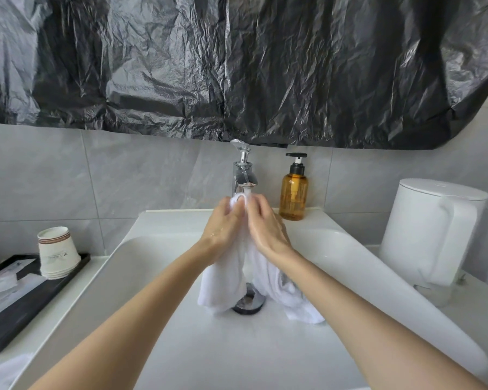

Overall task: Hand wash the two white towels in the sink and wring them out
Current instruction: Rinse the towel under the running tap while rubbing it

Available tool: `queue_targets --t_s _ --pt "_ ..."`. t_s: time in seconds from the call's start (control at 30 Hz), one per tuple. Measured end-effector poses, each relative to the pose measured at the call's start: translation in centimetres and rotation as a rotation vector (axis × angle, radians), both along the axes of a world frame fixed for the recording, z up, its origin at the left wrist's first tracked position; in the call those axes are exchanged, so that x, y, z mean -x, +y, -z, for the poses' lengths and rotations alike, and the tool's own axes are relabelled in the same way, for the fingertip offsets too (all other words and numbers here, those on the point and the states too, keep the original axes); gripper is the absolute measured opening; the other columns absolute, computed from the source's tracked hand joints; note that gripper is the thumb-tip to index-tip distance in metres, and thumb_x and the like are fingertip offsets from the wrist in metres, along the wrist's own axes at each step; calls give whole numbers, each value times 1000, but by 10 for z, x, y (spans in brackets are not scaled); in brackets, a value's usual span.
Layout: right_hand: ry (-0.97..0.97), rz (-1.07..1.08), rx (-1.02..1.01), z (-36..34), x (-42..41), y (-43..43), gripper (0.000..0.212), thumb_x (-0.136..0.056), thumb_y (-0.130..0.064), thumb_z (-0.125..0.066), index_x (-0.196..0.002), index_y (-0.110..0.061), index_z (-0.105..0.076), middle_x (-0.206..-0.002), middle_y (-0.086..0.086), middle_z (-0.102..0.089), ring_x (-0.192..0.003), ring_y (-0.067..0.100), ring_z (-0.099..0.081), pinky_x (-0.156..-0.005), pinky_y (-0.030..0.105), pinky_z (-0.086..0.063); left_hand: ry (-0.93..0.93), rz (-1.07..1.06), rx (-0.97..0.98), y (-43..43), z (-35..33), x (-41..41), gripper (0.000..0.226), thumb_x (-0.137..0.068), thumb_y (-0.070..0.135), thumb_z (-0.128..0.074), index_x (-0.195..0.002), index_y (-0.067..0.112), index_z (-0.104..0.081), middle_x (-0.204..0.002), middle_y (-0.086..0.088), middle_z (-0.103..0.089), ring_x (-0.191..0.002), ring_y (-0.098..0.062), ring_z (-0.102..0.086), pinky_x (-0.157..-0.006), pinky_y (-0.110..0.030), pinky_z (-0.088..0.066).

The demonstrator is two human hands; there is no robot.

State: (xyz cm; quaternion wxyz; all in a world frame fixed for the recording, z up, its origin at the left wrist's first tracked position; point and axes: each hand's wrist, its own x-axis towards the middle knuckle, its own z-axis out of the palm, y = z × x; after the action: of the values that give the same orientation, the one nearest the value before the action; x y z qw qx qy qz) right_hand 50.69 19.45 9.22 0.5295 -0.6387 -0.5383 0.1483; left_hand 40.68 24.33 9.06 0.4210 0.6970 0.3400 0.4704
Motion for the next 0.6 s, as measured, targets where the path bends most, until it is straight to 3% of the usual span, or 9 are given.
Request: queue_targets --t_s 0.1,0.17,0.27,0.3,0.37,0.47,0.53,0.6 --pt "13 56 -69 1 7 1 46 -96 -63 -27 -106 -31 -59 -107 -1 -67 -106 22 -59 -86 35 -42 35 -35 -65 3 3 -5 51 -89 61 -37 -100 16 -58 -99 -1 -66 -95 -18 -64 -90 -47 -53" --pt "-5 78 -47 -3 6 0 50 -97 -59 -29 -103 -22 -62 -105 4 -67 -105 27 -58 -82 35 -41 64 -51 -133 6 7 -5 47 -92 59 -33 -87 18 -55 -85 5 -61 -80 -13 -59 -83 -42 -52" --pt "-306 190 -44 -7 7 4 34 -105 -25 -27 -115 -8 -55 -109 16 -65 -102 34 -62 -76 36 -43 156 -63 -288 2 4 1 47 -99 49 -28 -79 11 -49 -73 7 -50 -64 -6 -44 -66 -33 -41" --pt "-397 203 -83 -10 7 3 36 -104 -14 -20 -116 -7 -53 -106 16 -67 -98 35 -65 -70 36 -43 196 -69 -315 4 4 3 51 -97 51 -26 -79 7 -47 -72 6 -46 -63 -6 -40 -64 -33 -37" --pt "-443 128 -65 -12 1 4 48 -98 -12 -9 -111 -4 -55 -98 20 -68 -91 38 -67 -66 37 -44 236 -54 -296 8 4 8 58 -99 54 -29 -77 2 -44 -71 2 -42 -62 -9 -37 -62 -33 -34" --pt "-287 -14 51 -17 -15 2 48 -102 -40 -28 -80 -11 -60 -84 13 -64 -83 31 -59 -72 36 -42 262 39 -151 3 -2 15 52 -100 53 -38 -76 8 -49 -68 0 -47 -60 -10 -45 -67 -31 -42" --pt "-87 -24 77 -23 -22 0 50 -99 -47 -37 -61 -17 -52 -68 2 -55 -76 22 -52 -69 32 -37 244 108 1 1 -6 15 48 -95 59 -45 -97 15 -63 -87 5 -66 -78 -9 -63 -82 -29 -49" --pt "36 16 80 -23 -30 7 45 -98 -47 -43 -65 -19 -55 -66 -2 -51 -71 17 -49 -65 29 -35 232 184 111 -1 -6 17 49 -88 63 -56 -119 25 -55 -108 6 -68 -95 -7 -66 -89 -28 -47"
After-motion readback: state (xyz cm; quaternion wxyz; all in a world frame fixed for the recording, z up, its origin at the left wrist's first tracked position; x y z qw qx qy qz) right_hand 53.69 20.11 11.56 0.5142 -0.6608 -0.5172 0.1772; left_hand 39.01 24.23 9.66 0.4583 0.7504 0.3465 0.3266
